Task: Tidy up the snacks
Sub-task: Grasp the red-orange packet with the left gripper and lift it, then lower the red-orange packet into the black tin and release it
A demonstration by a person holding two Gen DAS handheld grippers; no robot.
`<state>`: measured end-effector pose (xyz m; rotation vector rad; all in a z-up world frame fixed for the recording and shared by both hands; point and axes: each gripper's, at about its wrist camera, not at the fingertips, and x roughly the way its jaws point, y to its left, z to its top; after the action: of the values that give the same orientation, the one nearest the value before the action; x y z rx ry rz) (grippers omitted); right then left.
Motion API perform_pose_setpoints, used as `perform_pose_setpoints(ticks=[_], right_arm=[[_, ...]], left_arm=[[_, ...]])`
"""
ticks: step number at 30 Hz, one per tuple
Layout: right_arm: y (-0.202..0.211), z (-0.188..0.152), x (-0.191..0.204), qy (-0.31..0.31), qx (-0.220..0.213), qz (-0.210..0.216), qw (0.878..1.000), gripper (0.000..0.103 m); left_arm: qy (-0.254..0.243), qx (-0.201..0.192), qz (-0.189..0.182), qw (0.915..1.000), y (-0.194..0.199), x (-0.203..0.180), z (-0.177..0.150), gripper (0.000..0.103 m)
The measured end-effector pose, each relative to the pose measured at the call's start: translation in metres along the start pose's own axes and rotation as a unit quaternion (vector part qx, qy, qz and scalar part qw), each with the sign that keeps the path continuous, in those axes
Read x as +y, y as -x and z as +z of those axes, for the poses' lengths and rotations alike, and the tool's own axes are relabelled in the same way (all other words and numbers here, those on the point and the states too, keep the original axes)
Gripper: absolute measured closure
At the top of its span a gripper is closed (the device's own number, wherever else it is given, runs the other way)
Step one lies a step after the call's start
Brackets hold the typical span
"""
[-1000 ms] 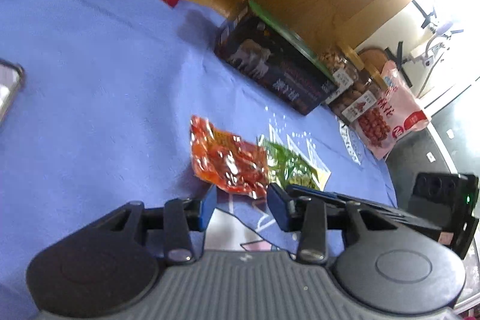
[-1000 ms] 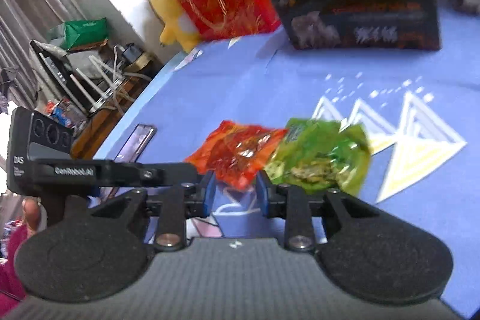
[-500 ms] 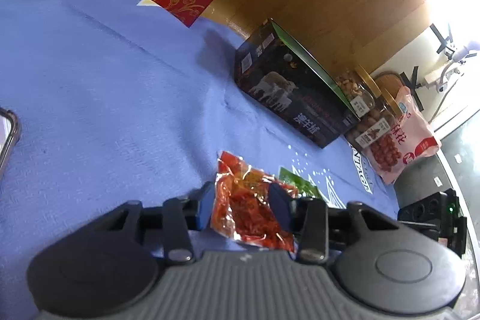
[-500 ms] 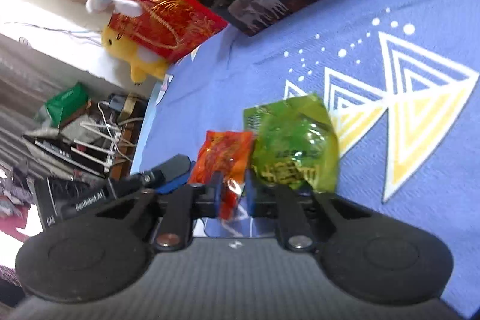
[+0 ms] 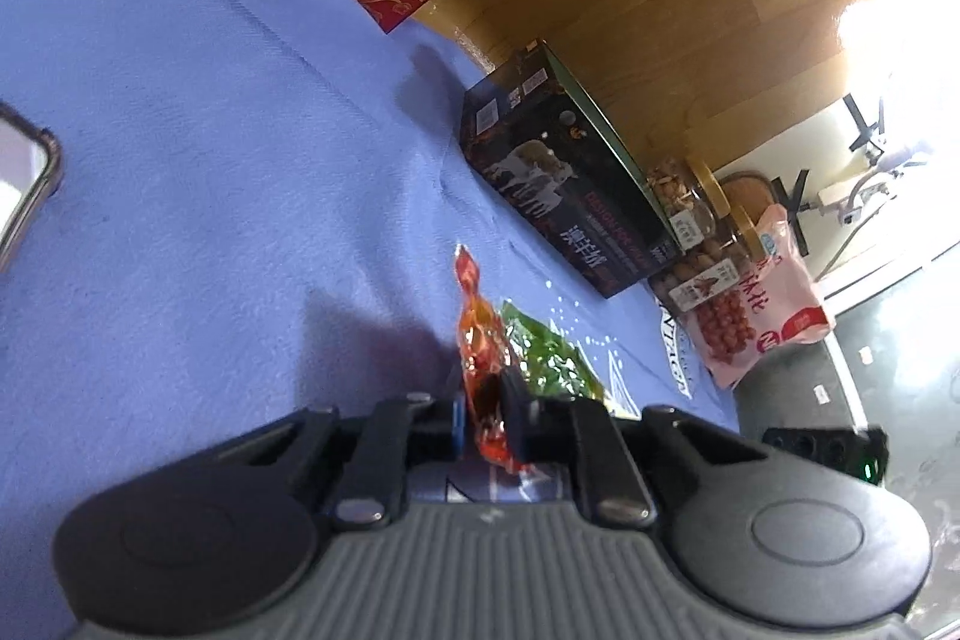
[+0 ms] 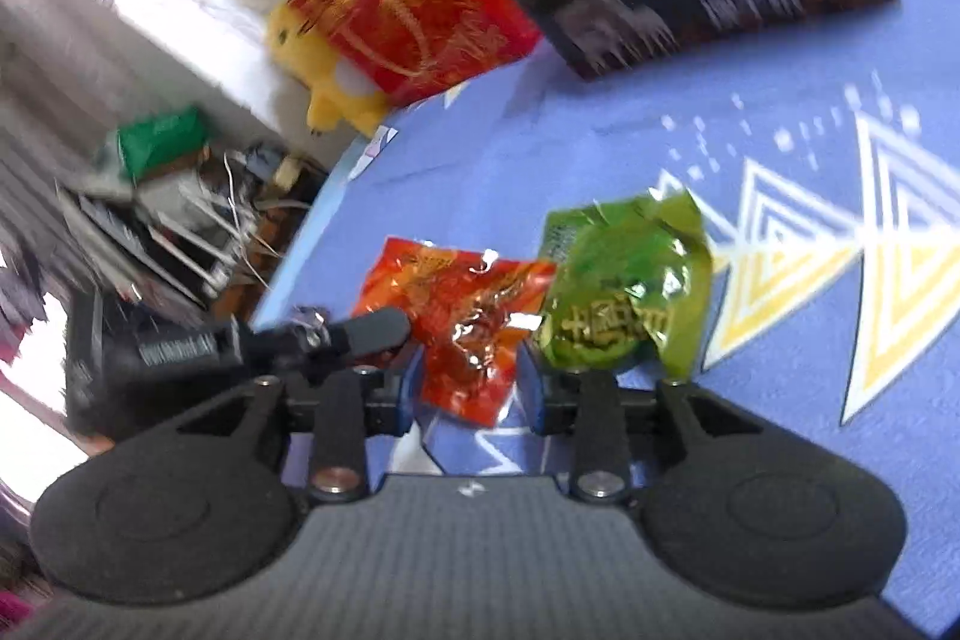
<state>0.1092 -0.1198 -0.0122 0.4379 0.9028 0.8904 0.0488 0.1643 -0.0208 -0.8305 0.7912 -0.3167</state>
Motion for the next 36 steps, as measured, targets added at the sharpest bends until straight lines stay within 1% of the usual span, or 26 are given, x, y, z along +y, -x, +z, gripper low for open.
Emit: perform_pose_setpoints(ticks=[1, 2, 3, 4, 5, 8, 10, 13, 14, 17, 20, 23, 25, 28, 31, 32, 33, 34, 35, 36], right_arm=[[-0.001, -0.003, 0.009, 0.034, -0.003, -0.012, 0.999, 0.065], [-0.002, -0.006, 0.016, 0.06, -0.003, -0.017, 0.998, 0.058], [-0.003, -0.009, 0.021, 0.08, -0.002, -0.013, 0.997, 0.054], [-0.003, -0.012, 0.024, 0.093, 0.001, -0.006, 0.996, 0.045], [-0.003, -0.014, 0.026, 0.102, 0.002, 0.0, 0.995, 0.041], [-0.008, -0.019, 0.032, 0.132, 0.007, -0.004, 0.991, 0.04], [-0.01, -0.018, 0.034, 0.135, 0.006, -0.005, 0.991, 0.04], [-0.006, -0.013, 0.027, 0.107, 0.0, 0.017, 0.994, 0.042], [-0.002, -0.011, 0.025, 0.102, -0.008, 0.023, 0.994, 0.046], [0.016, -0.006, 0.019, 0.102, -0.035, 0.024, 0.994, 0.048], [0.029, 0.001, 0.017, 0.115, -0.06, 0.007, 0.991, 0.049], [0.04, 0.018, 0.017, 0.135, -0.092, -0.024, 0.986, 0.049], [0.051, 0.038, 0.013, 0.14, -0.112, -0.041, 0.983, 0.049], [0.06, 0.074, 0.003, 0.145, -0.136, -0.071, 0.978, 0.049], [0.058, 0.112, -0.01, 0.157, -0.149, -0.108, 0.97, 0.049], [0.054, 0.123, -0.016, 0.156, -0.149, -0.118, 0.969, 0.049], [0.049, 0.134, -0.021, 0.153, -0.149, -0.13, 0.968, 0.048], [0.044, 0.143, -0.029, 0.153, -0.151, -0.147, 0.966, 0.047], [0.036, 0.151, -0.036, 0.155, -0.151, -0.172, 0.961, 0.047], [0.031, 0.157, -0.042, 0.157, -0.153, -0.196, 0.956, 0.047]], left_arm=[[0.003, -0.001, -0.002, 1.0, 0.002, 0.0, -0.001, 0.092], [0.01, -0.002, -0.007, 0.9999, 0.005, 0.001, -0.001, 0.092], [0.014, -0.003, -0.011, 0.9998, 0.008, 0.001, -0.001, 0.092], [0.016, -0.005, -0.015, 0.9997, 0.011, 0.0, 0.0, 0.092], [0.017, -0.008, -0.021, 0.9996, 0.015, 0.0, 0.0, 0.092], [0.017, -0.011, -0.038, 0.9991, 0.02, -0.006, 0.001, 0.092], [0.008, -0.01, -0.052, 0.9986, 0.023, -0.013, 0.0, 0.092], [-0.01, -0.008, -0.052, 0.9986, 0.021, -0.024, -0.001, 0.092], [-0.018, -0.007, -0.047, 0.9987, 0.019, -0.028, -0.001, 0.092], [-0.04, -0.001, -0.036, 0.9985, 0.012, -0.038, 0.003, 0.092], [-0.08, 0.006, -0.032, 0.9963, 0.0, -0.059, 0.014, 0.092], [-0.123, 0.01, -0.035, 0.9918, -0.02, -0.091, 0.038, 0.091], [-0.147, 0.011, -0.039, 0.9883, -0.034, -0.11, 0.056, 0.091], [-0.179, 0.01, -0.036, 0.9832, -0.065, -0.14, 0.087, 0.088], [-0.205, 0.005, -0.01, 0.9787, -0.103, -0.165, 0.114, 0.084], [-0.214, -0.001, 0.006, 0.9768, -0.116, -0.17, 0.121, 0.079], [-0.225, -0.008, 0.027, 0.974, -0.128, -0.174, 0.127, 0.067], [-0.235, -0.015, 0.055, 0.9704, -0.139, -0.178, 0.131, 0.062], [-0.247, -0.027, 0.089, 0.9645, -0.152, -0.18, 0.133, 0.061], [-0.259, -0.037, 0.109, 0.959, -0.158, -0.181, 0.135, 0.062]])
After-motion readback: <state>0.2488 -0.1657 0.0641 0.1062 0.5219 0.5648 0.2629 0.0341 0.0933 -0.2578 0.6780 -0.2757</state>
